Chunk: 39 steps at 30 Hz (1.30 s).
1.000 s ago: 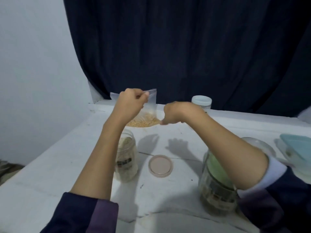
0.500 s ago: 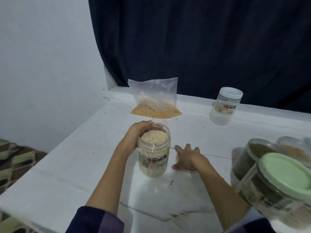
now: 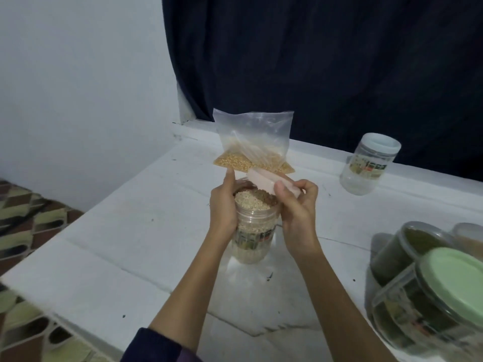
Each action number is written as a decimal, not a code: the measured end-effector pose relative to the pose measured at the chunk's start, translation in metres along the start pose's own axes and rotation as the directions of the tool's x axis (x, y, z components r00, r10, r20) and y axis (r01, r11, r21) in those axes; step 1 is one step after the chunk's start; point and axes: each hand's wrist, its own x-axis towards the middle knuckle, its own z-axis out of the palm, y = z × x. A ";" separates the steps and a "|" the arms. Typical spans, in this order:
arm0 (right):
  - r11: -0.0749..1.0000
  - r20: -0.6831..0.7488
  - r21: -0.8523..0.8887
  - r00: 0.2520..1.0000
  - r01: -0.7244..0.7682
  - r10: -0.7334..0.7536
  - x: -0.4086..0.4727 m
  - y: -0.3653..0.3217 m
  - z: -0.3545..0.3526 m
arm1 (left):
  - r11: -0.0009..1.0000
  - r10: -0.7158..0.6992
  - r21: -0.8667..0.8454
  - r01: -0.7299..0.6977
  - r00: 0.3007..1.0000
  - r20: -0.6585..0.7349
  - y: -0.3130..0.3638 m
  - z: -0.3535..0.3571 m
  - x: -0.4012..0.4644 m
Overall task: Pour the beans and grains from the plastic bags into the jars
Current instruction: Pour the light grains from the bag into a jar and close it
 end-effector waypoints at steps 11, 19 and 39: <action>0.988 0.232 -0.145 0.969 -0.056 0.089 0.000 -0.001 0.002 | 0.991 -0.125 -0.001 0.130 0.957 0.261 0.015 -0.018 -0.008; 0.985 0.288 -0.156 0.950 -0.076 0.118 0.006 -0.008 -0.001 | 0.995 -0.091 0.061 0.078 0.963 0.252 0.014 -0.021 -0.012; 0.900 0.452 -0.435 0.871 0.030 0.190 0.022 -0.034 -0.024 | 0.987 -0.107 -0.067 0.143 0.917 0.384 0.016 0.003 0.000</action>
